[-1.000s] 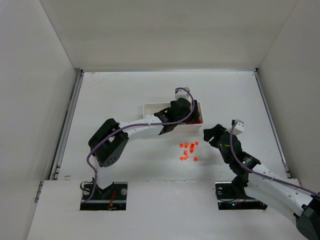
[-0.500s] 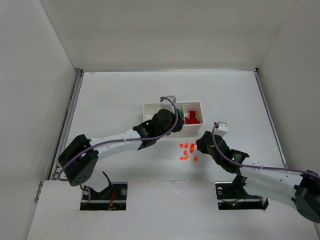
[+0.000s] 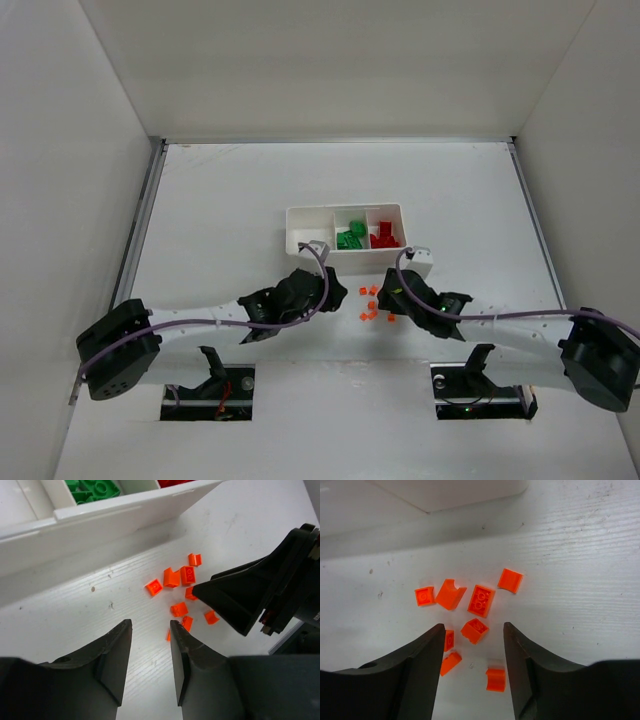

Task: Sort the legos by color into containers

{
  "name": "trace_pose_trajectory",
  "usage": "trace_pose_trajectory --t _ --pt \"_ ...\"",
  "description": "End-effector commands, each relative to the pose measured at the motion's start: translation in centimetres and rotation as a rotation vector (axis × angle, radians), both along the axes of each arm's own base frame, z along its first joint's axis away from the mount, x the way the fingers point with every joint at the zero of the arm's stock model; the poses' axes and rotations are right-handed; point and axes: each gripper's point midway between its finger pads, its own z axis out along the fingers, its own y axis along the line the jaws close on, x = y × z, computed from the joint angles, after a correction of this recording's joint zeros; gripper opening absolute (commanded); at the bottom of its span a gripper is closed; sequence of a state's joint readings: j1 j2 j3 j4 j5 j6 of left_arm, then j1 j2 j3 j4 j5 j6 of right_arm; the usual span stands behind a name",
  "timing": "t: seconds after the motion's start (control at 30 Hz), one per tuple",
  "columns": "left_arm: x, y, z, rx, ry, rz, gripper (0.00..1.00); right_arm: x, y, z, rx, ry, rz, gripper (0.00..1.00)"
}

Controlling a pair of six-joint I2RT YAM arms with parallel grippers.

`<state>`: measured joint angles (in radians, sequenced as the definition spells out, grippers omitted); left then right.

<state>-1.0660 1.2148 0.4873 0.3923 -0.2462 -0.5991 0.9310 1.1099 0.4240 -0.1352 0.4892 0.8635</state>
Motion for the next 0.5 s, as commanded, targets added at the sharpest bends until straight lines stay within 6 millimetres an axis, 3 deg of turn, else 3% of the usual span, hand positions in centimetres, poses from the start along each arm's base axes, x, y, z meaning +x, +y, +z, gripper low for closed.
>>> trace_pose_trajectory --t 0.0,0.17,0.33,0.47 --pt "0.0 -0.4 1.9 -0.102 -0.048 0.009 0.36 0.4 0.9 0.9 0.009 0.009 -0.008 0.53" --pt "-0.7 0.0 1.2 -0.094 -0.055 -0.011 0.39 0.5 1.1 0.3 0.009 0.032 -0.036 0.48" --pt "-2.4 -1.0 1.1 -0.100 -0.067 -0.075 0.44 0.6 1.4 -0.6 -0.025 0.063 -0.036 0.42" --pt "-3.4 -2.0 0.9 -0.089 -0.071 -0.114 0.48 0.9 1.4 -0.8 -0.040 0.062 -0.054 0.26"
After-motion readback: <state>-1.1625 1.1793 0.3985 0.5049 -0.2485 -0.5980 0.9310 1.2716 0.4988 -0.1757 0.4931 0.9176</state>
